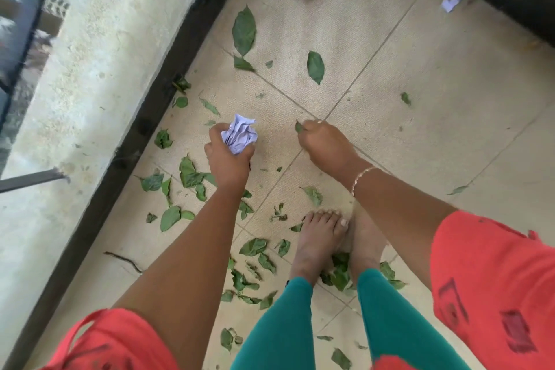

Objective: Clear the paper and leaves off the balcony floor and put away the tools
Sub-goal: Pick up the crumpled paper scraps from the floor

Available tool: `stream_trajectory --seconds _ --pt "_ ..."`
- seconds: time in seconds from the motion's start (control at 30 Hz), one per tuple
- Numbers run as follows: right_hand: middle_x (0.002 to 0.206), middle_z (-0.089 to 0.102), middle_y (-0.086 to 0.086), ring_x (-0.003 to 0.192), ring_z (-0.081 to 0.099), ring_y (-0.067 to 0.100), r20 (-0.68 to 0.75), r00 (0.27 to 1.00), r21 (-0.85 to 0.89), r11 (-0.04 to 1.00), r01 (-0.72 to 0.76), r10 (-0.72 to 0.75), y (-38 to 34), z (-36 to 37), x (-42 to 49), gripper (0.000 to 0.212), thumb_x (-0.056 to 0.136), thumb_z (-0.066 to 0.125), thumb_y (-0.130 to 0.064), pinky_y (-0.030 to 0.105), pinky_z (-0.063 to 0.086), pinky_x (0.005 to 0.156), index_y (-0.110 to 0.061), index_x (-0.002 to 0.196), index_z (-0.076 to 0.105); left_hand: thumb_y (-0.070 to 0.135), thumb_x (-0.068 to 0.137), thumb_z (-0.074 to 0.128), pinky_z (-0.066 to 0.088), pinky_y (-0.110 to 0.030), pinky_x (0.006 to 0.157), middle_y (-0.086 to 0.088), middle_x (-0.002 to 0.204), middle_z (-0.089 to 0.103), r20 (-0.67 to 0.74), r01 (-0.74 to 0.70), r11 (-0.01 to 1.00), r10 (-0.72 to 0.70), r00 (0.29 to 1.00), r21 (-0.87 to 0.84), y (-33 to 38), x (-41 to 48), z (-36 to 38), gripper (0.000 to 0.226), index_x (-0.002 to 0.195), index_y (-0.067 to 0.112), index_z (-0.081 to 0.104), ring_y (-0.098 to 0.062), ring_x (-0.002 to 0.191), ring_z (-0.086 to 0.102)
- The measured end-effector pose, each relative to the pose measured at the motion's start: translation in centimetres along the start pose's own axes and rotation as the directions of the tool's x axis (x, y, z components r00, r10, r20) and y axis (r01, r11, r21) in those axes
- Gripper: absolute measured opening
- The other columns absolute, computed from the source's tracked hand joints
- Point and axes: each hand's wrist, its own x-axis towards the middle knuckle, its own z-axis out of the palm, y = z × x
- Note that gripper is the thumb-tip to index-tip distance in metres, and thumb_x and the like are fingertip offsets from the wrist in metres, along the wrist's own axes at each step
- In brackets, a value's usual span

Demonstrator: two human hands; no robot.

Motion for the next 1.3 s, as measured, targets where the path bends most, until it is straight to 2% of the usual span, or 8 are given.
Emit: stream_trajectory --seconds 0.33,0.43,0.63,0.8,0.9,1.0,1.1,1.3 --pt "0.057 0.051 0.002 0.047 0.051 0.017 -0.119 0.921 0.184 0.919 -0.348 0.372 -0.1 -13.6 -15.4 0.044 0.025 0.073 0.022 0.021 0.043 0.037 -0.009 0.049 0.053 0.016 0.075 0.075 0.051 -0.039 0.075 -0.015 0.108 0.056 0.236 -0.225 0.971 0.201 0.951 0.079 13.4 -11.2 -3.9 0.050 0.116 0.019 0.047 -0.030 0.089 0.060" --pt "0.059 0.053 -0.001 0.049 0.053 0.016 -0.223 0.842 0.245 0.864 -0.439 0.491 0.0 -17.6 -20.3 0.044 0.028 0.079 0.017 0.020 0.044 0.039 -0.013 0.050 0.055 0.015 0.076 0.074 0.041 -0.025 0.060 -0.010 0.105 0.053 0.326 -0.363 0.927 0.316 0.891 0.094 18.0 -15.6 -3.7 0.049 0.116 0.018 0.047 -0.026 0.088 0.057" --pt "0.059 0.054 -0.004 0.049 0.053 0.012 -0.370 0.595 0.411 0.700 -0.584 0.714 0.6 -21.9 -29.5 0.046 0.029 0.078 0.015 0.015 0.036 0.047 -0.016 0.052 0.053 0.008 0.074 0.074 0.042 -0.030 0.065 -0.014 0.103 0.054 0.504 -0.533 0.841 0.423 0.753 0.090 22.1 -23.5 -0.2 0.048 0.112 0.021 0.047 -0.032 0.093 0.058" --pt "0.070 0.058 0.002 0.062 0.055 0.019 -0.321 0.394 0.668 0.501 -0.550 0.861 2.6 -20.1 -37.8 0.023 0.069 0.069 0.010 0.029 0.049 0.057 -0.010 0.062 0.059 0.005 0.077 0.070 0.035 -0.002 0.057 -0.008 0.106 0.049 0.566 -0.578 0.812 0.439 0.697 0.081 22.8 -31.2 5.3 0.048 0.118 0.014 0.047 0.021 0.083 0.044" --pt "0.072 0.059 0.003 0.063 0.056 0.022 -0.294 0.329 0.723 0.434 -0.538 0.897 4.1 -18.8 -43.4 0.021 0.072 0.065 0.010 0.027 0.046 0.061 -0.009 0.064 0.059 0.005 0.078 0.070 0.034 -0.001 0.055 -0.010 0.106 0.049 0.613 -0.614 0.784 0.444 0.653 0.087 21.9 -36.6 8.8 0.047 0.118 0.013 0.047 0.029 0.080 0.039" --pt "0.071 0.058 0.002 0.063 0.055 0.022 -0.257 0.249 0.769 0.354 -0.532 0.934 5.3 -17.7 -50.4 0.023 0.068 0.063 0.010 0.025 0.040 0.061 -0.011 0.064 0.057 0.006 0.077 0.070 0.033 -0.006 0.054 -0.010 0.106 0.051 0.668 -0.637 0.762 0.415 0.618 0.115 20.7 -42.8 12.4 0.047 0.117 0.015 0.047 0.021 0.082 0.044" --pt "0.071 0.057 0.001 0.064 0.056 0.024 -0.216 0.151 0.809 0.264 -0.525 0.965 7.1 -17.4 -57.8 0.019 0.066 0.059 0.005 0.033 0.046 0.061 -0.013 0.064 0.055 0.013 0.075 0.071 0.035 -0.018 0.057 -0.008 0.101 0.056 0.726 -0.657 0.750 0.408 0.554 0.079 19.7 -49.1 16.2 0.043 0.110 0.020 0.047 -0.012 0.095 0.053" --pt "0.073 0.059 0.005 0.064 0.058 0.026 -0.171 -0.142 0.897 0.094 -0.431 0.975 12.5 -17.5 -69.4 0.022 0.066 0.059 0.012 0.028 0.039 0.063 -0.010 0.065 0.061 0.003 0.074 0.072 0.033 -0.008 0.060 0.004 0.090 0.049 0.804 -0.735 0.678 0.438 0.402 -0.001 20.7 -59.7 23.9 0.047 0.105 0.024 0.044 -0.024 0.097 0.050"
